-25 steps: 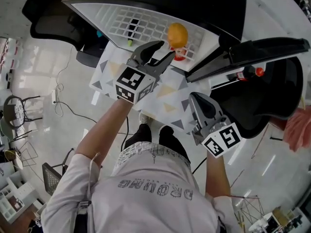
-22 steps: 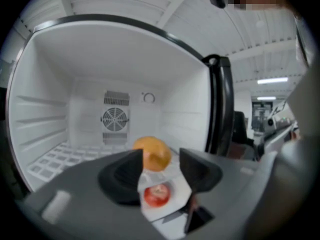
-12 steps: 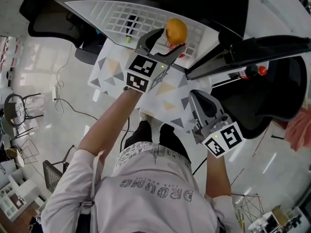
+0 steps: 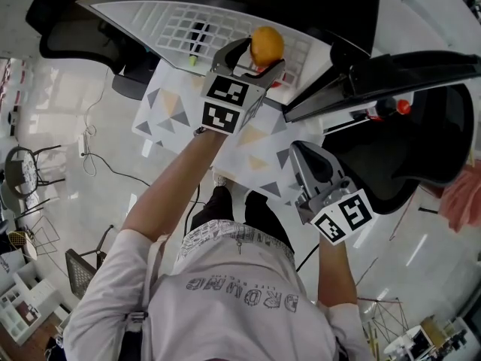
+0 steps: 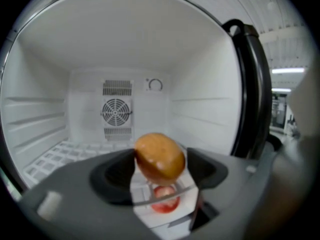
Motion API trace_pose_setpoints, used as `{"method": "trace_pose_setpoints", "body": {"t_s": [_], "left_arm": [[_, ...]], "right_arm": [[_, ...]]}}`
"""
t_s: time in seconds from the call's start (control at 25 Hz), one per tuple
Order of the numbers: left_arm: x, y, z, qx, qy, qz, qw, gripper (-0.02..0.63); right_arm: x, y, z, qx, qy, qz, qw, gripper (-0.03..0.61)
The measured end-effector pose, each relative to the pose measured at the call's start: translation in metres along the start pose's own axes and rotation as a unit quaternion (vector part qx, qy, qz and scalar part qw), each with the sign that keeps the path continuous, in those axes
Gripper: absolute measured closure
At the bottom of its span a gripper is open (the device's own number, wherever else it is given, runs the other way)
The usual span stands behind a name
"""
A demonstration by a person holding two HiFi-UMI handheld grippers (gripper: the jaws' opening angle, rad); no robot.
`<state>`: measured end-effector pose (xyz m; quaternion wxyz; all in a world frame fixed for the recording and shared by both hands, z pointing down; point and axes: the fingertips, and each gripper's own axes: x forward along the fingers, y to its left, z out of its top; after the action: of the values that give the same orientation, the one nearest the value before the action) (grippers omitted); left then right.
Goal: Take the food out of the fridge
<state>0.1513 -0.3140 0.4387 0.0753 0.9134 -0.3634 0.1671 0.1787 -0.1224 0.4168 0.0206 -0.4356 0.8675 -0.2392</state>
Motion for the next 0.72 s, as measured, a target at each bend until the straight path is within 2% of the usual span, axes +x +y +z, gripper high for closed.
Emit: {"method": "trace_pose_setpoints", "body": {"t_s": [0.36,0.48,0.72], "left_arm": [[-0.009,0.003,-0.001,-0.007,-0.005,-0.007,0.9999,0.302],[-0.018,0.003,-0.001,-0.006,-0.008,-0.014,0.9999,0.304],[-0.046,0.008,-0.007,-0.016,-0.012,-0.023,0.9995,0.305]], "right_arm": [[0.0,-0.001,-0.002,0.002,0.0,-0.007,1.0,0.577],[0.0,-0.003,0.002,0.011,-0.008,-0.013,1.0,0.577],[0.0,0.002,0.01,0.001,-0.02,-0.03,0.999,0.577]]}}
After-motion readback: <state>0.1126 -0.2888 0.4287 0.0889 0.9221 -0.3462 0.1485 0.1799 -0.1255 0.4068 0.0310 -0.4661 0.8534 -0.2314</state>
